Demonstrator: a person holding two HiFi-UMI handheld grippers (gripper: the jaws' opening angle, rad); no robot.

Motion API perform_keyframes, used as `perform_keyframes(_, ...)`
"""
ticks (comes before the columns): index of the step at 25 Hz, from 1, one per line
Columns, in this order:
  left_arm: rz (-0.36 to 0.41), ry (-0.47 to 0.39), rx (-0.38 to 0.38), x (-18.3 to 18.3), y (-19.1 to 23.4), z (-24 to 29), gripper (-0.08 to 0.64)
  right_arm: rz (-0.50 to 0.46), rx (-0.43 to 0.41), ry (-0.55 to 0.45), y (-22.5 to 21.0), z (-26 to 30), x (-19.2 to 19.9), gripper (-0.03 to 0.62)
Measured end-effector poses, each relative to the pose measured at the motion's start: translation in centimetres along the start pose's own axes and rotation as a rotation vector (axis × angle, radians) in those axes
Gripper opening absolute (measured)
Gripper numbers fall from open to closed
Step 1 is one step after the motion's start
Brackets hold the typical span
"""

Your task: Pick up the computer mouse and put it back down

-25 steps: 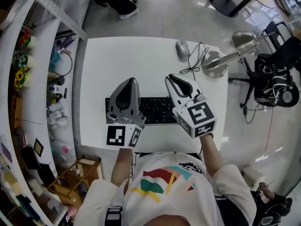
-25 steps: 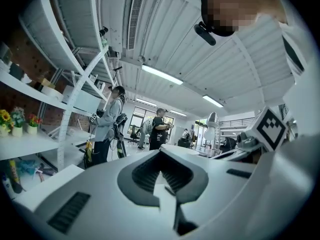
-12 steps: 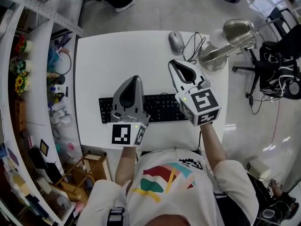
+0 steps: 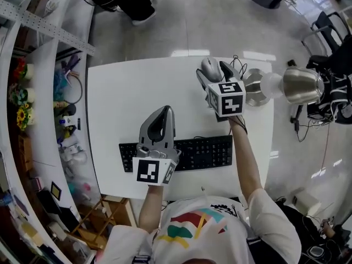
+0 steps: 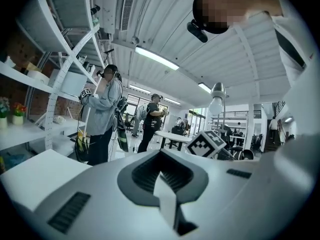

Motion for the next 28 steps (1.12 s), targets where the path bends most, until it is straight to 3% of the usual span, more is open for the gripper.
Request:
perform_keyframes(6,-0.036,0.026,0.005,2.1,1.7,2.9,0.046,-0.013,0.066,0.201,-2.3,5.5,2.6,0.321)
perform_keyframes(8,-0.054,0.023,-0.009,2.6,2.0,3.5,0.046,-0.039,0.077,0.229,-2.4,6.0,3.5,0.321)
perform_keyframes(12,-0.066,0.015,-0.015,2.8,2.6,4.4,0.046,0.002,0.082,0.245,-2.6,6.1,3.4,0.321)
perform_keyframes(21,-0.062,0.006,-0.009,1.7,2.1,3.9,0.046,0.002,0.063,0.222,-2.3,5.7,2.8,0.313)
perform_keyframes(28,-0.034,-0.048,-0.03,-1.3,1.1,1.4,0.046,-0.033,-0.02,0.031,1.0,0.3,-1.9,0.311)
Point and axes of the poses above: the fingertips, and each gripper's own axes: z forward along the fingers, y to its left, x out of its underside, the point moved 7 cm from there along -z, backward along the fingers, and after that the axes turned 1 degree about z, right-handed, at the moved point
